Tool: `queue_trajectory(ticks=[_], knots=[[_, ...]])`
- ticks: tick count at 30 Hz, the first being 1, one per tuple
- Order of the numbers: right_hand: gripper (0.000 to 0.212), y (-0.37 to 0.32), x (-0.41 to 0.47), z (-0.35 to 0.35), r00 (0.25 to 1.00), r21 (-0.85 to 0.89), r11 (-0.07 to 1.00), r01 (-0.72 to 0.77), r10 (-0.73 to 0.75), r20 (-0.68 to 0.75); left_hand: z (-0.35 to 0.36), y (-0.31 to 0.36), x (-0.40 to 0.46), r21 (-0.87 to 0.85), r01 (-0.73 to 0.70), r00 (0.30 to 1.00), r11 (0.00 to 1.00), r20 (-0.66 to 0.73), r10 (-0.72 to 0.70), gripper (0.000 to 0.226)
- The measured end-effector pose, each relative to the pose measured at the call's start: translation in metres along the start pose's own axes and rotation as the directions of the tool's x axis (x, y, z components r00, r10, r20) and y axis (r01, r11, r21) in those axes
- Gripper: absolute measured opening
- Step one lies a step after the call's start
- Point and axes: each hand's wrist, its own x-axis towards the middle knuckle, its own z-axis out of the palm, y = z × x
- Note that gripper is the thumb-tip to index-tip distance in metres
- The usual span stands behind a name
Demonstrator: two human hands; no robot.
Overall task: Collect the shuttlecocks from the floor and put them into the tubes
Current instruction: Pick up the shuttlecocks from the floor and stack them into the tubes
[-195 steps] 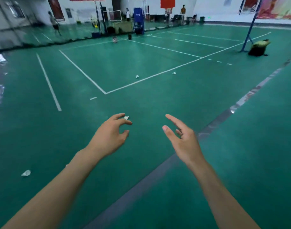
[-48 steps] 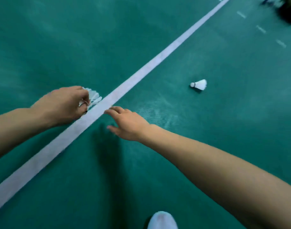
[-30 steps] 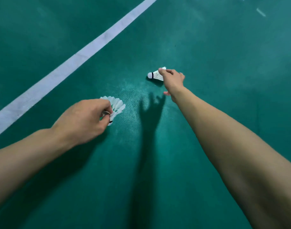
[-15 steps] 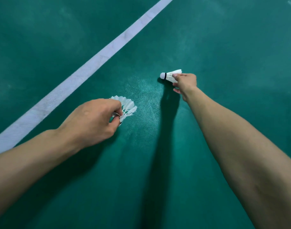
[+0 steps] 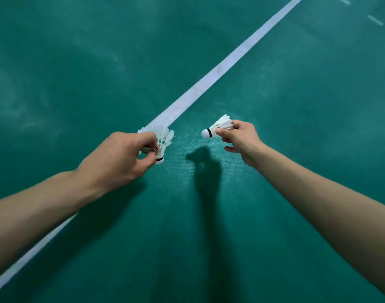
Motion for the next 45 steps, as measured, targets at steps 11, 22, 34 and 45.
queue_trajectory(ticks=[11, 22, 34, 45], knots=[[0.007, -0.366, -0.224, 0.045, 0.875, -0.168, 0.884, 0.436, -0.374, 0.307, -0.339, 0.104, -0.096, 0.018, -0.027, 0.996, 0.999, -0.088, 0.029, 0.014], [0.008, -0.725, -0.482, -0.045, 0.727, 0.051, 0.851, 0.523, -0.477, 0.495, -0.676, 0.437, -0.200, -0.061, 0.580, 0.706, 0.812, -0.460, -0.539, 0.022], [0.014, -0.783, -0.852, -0.070, 0.163, 0.432, 0.675, 0.598, -0.630, 0.759, -0.755, 0.754, -0.432, 0.001, 0.905, 0.294, 0.426, -0.724, -0.623, 0.003], [0.018, -0.631, -1.228, -0.143, -0.519, 0.687, 0.492, 0.534, -0.451, 0.727, -0.600, 1.069, -0.737, -0.494, 0.866, -0.427, 0.082, -0.813, -0.396, 0.028]])
